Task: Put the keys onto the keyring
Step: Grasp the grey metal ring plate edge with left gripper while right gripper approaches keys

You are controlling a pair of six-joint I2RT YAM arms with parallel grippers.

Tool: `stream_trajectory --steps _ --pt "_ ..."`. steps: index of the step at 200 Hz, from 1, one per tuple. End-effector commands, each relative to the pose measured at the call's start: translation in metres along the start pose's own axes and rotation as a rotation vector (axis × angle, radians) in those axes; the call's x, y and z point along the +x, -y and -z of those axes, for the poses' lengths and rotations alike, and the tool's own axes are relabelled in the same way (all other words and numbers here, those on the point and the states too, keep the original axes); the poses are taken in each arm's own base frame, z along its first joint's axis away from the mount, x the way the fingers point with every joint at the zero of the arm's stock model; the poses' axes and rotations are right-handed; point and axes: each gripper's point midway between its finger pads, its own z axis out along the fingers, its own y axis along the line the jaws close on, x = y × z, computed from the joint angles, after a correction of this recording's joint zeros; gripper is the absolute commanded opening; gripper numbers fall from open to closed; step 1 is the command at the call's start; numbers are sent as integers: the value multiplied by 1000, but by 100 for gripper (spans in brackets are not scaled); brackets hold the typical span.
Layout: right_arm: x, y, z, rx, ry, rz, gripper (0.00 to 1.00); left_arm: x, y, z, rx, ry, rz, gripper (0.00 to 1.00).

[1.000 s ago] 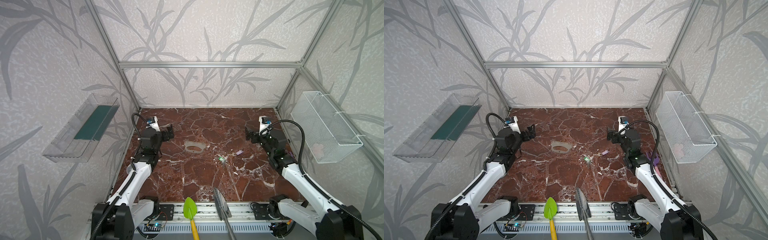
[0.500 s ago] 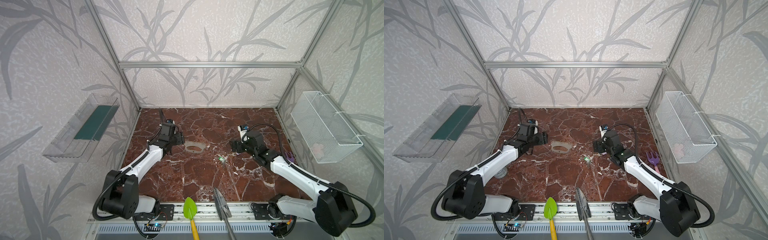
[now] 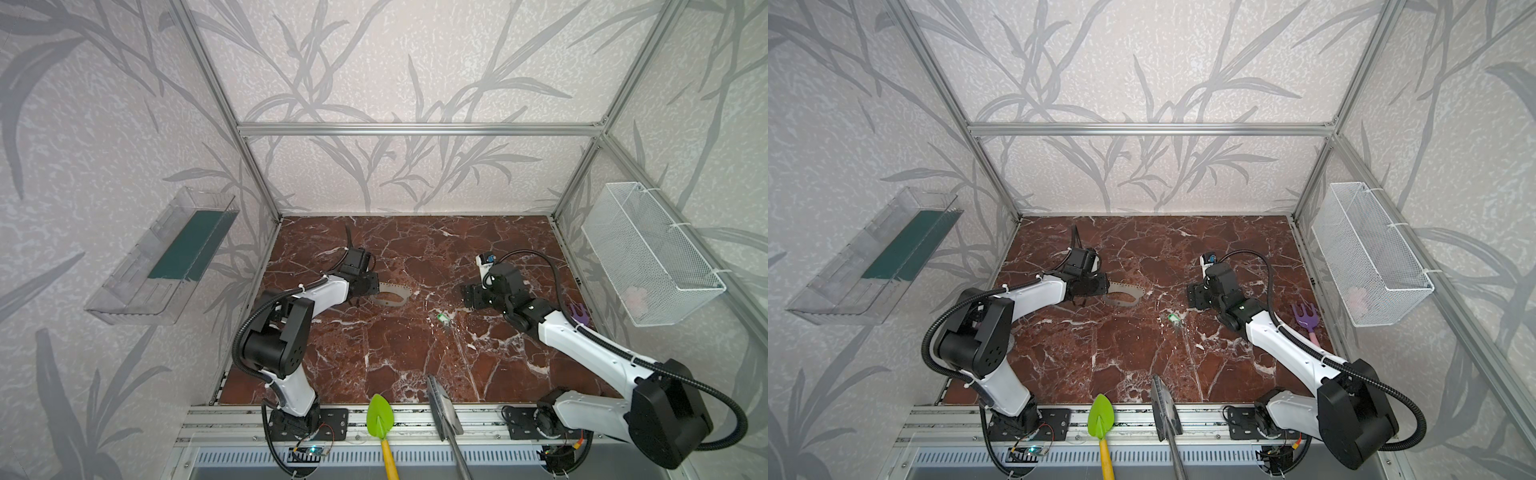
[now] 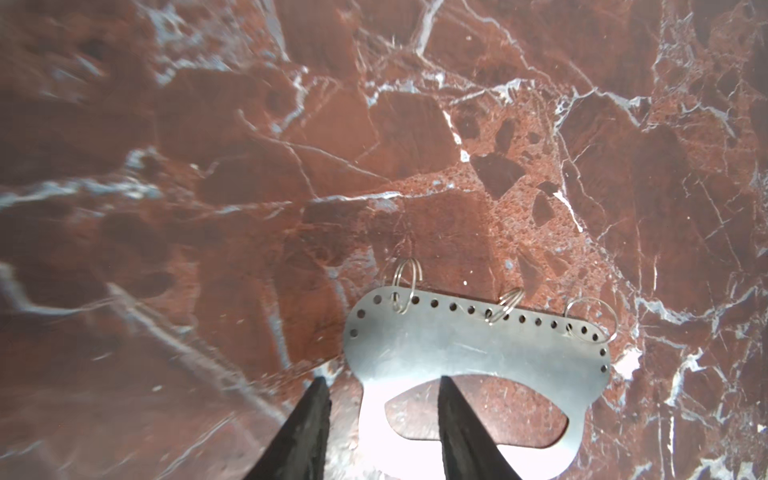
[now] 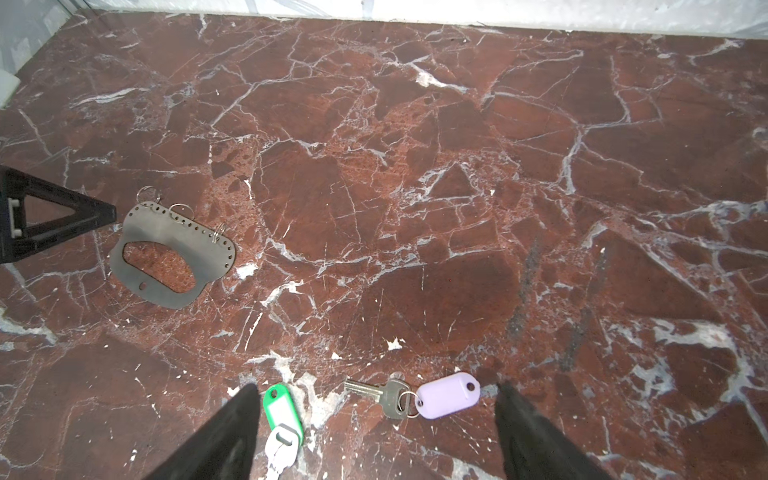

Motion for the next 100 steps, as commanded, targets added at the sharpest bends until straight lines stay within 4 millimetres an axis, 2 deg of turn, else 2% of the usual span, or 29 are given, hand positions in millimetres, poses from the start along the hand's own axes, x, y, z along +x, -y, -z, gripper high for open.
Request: stream_trajectory --steps 1,100 --pt "-3 3 8 20 11 2 86 -17 13 -4 42 77 15 40" --pt "-10 5 16 28 35 8 85 -13 9 -26 -7 89 -16 25"
